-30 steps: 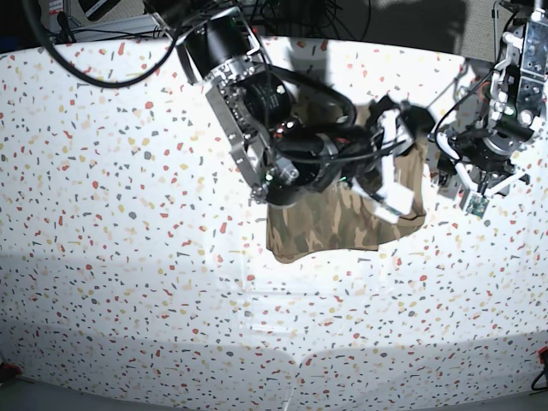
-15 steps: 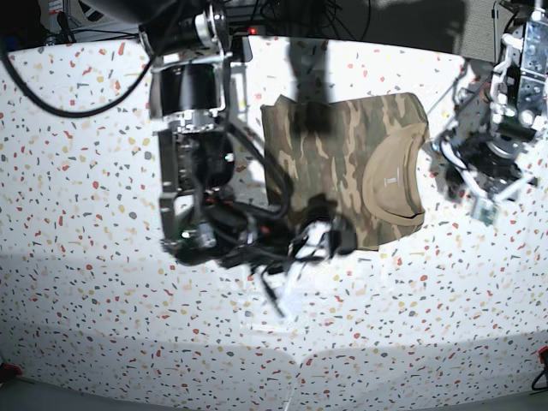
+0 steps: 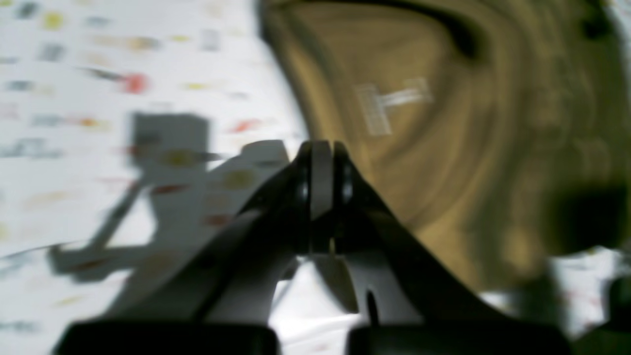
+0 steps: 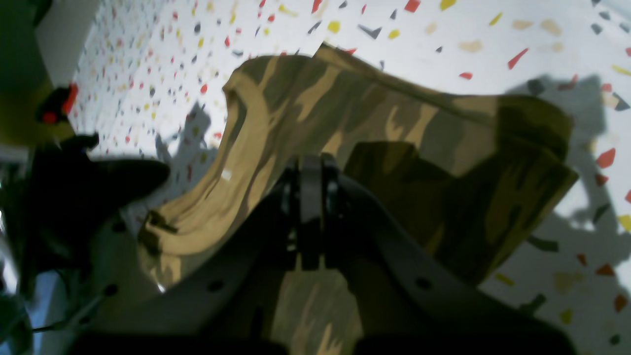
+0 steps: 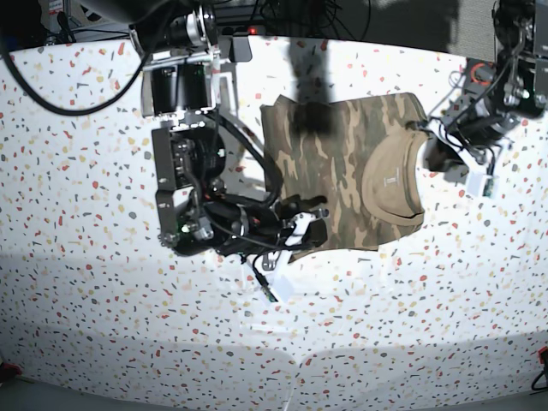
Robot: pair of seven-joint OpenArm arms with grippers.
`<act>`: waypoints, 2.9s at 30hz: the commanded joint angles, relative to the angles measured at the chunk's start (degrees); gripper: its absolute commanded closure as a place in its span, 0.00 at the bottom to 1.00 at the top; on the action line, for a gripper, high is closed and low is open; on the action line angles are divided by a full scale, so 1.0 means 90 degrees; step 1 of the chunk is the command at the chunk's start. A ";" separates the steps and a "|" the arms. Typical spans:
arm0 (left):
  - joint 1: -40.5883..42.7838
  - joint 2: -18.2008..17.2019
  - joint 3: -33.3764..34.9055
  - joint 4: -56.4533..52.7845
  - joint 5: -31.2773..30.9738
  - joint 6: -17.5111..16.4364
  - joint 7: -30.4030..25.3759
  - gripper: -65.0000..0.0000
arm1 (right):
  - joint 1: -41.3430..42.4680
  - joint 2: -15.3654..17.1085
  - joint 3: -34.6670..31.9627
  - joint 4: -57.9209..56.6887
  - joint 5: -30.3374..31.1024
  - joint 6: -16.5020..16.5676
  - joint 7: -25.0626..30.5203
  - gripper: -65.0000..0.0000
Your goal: Fold the T-shirt properly
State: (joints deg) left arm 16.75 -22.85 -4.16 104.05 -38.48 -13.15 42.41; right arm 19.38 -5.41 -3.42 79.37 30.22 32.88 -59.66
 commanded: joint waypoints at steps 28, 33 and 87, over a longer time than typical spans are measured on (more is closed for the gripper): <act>0.0272 0.1156 -0.0034 -0.1443 0.2169 -0.0755 -0.1596 1.00 | -0.0029 0.0160 -0.0461 -0.1496 -0.1945 0.0622 0.0481 1.00; -0.0471 0.1054 -0.0034 -0.2283 0.2514 -0.0556 -0.1795 1.00 | -0.0316 0.0158 -0.0461 -0.1319 -0.1938 0.0658 0.0457 1.00; 0.0338 -0.0228 -0.0211 -0.0338 0.0865 0.0561 -0.0505 1.00 | -0.4396 0.1547 0.2854 0.4811 0.0658 0.0537 -0.0729 1.00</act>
State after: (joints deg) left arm 20.27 -23.97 -5.45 100.12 -30.55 -7.92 39.18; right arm -20.40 8.21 22.24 121.47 35.07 37.39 -67.05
